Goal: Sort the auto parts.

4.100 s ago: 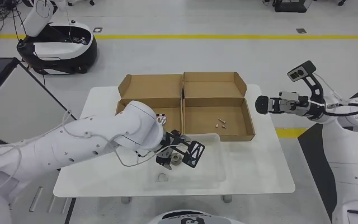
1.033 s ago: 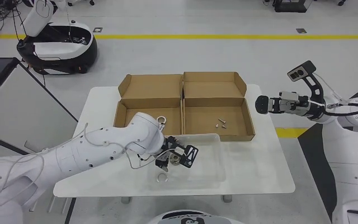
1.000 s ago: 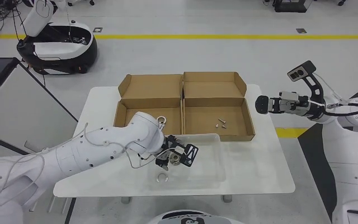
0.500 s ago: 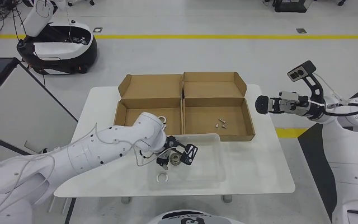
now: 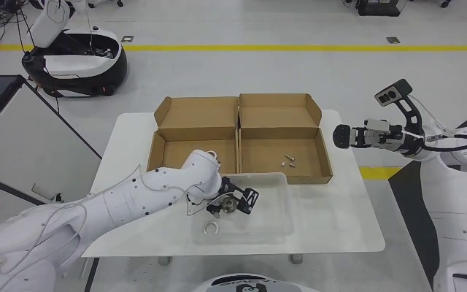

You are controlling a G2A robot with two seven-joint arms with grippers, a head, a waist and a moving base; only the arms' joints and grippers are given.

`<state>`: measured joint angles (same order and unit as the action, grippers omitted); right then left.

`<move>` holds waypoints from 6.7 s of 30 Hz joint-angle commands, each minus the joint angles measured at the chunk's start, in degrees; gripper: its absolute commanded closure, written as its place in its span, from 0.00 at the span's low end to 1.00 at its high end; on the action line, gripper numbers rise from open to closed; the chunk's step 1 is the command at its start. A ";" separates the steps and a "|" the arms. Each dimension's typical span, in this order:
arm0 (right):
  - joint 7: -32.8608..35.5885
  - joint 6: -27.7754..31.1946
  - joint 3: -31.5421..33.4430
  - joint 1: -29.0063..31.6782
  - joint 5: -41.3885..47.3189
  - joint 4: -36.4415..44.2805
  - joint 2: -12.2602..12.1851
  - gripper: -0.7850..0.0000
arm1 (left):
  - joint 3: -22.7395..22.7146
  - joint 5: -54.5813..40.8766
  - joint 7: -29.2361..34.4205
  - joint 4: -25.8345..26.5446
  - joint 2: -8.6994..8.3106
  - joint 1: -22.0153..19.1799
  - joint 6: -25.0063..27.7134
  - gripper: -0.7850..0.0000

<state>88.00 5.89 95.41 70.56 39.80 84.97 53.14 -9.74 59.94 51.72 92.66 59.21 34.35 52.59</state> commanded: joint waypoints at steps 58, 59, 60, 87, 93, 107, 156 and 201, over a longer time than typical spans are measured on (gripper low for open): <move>0.00 0.00 0.00 0.00 0.00 0.00 0.00 0.00 | 0.00 5.71 -2.63 -3.70 3.24 0.92 2.63 0.59; 0.00 0.00 0.00 0.00 0.00 0.00 0.00 0.00 | 0.00 5.76 -2.65 -3.62 3.23 0.91 2.65 0.58; 0.00 0.00 0.00 0.00 0.00 0.00 0.00 0.00 | 0.00 5.80 -2.72 -3.55 3.23 0.93 2.72 0.59; 0.00 0.00 0.00 0.00 0.00 0.00 0.00 0.00 | 0.00 4.81 -5.29 -3.61 3.26 -0.32 5.29 0.55; 0.00 0.00 0.00 0.00 0.00 0.00 0.00 0.00 | 0.00 3.64 -5.40 -4.42 3.53 -0.17 5.41 0.53; 0.00 0.00 0.00 0.00 0.00 0.00 0.00 0.00 | 0.00 0.34 -5.40 -2.76 3.05 -0.90 5.41 0.53; 0.00 0.00 0.00 0.00 0.00 0.00 0.00 0.00 | 0.00 3.02 -5.44 -4.75 4.58 -0.61 5.41 0.50; 0.00 0.00 0.00 0.00 0.00 0.00 0.00 0.00 | 0.00 4.17 -5.43 -5.82 4.93 0.22 5.41 0.60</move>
<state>88.00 5.89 95.41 70.56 39.80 84.97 53.14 -9.74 64.08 46.29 86.87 64.15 34.59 58.00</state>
